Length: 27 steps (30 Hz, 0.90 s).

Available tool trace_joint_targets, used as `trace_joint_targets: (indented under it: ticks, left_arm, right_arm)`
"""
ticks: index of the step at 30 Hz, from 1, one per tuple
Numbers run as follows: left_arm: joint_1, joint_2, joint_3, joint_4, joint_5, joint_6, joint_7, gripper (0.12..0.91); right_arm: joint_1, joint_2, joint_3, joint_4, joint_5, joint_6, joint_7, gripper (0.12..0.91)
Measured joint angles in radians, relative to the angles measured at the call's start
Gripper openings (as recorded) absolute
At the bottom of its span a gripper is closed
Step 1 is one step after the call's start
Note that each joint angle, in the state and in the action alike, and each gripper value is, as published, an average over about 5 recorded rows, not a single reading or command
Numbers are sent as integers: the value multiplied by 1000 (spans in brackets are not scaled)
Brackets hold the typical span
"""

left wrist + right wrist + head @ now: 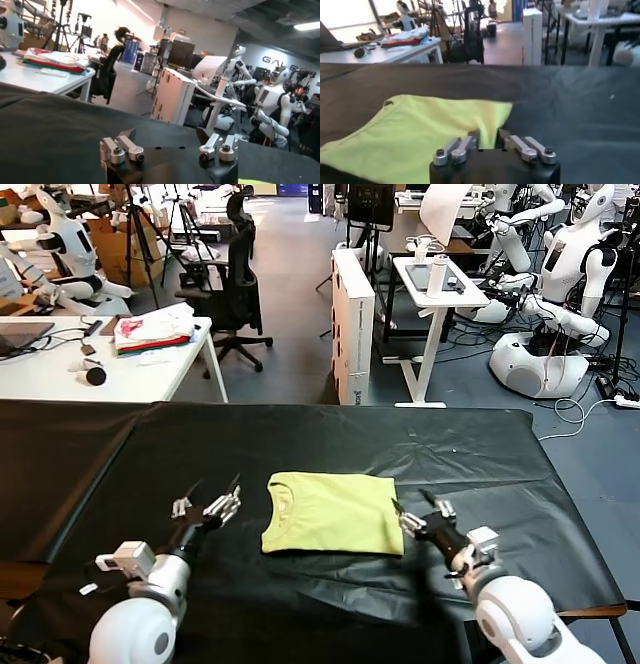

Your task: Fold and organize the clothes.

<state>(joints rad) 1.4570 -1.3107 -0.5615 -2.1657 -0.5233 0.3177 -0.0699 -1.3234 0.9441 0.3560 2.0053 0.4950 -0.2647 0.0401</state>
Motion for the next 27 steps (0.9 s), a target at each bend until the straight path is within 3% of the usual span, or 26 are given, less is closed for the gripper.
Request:
trace_joint_targets:
  ticks: [2,7,11,18,23,27]
  left_arm:
    - [7,10,5,6,27,-25,-3,907]
    - [34,51,17,15,77,-82,-38,907]
    - [69,111,16,3,68,-91,-85,907]
    - [178,248,-22,-35,-21,-112,-167,907]
    - [302,320,-75,-72,-71,-111,-182,907]
    - [399,335,-119,-103,-103,-116,-184,907]
  right_arm:
    - [-22,-10,18,-6,-17,79,-6,883]
    - [-107,3,71,-3,-51,309,2,906]
    - [-208,36,139,25,-90,408,31,907]
    - [-434,79,265,113,-143,382,82,907]
    - [-591,94,313,192,-165,318,105,907]
    - [-677,101,325,230,-168,283,111,907]
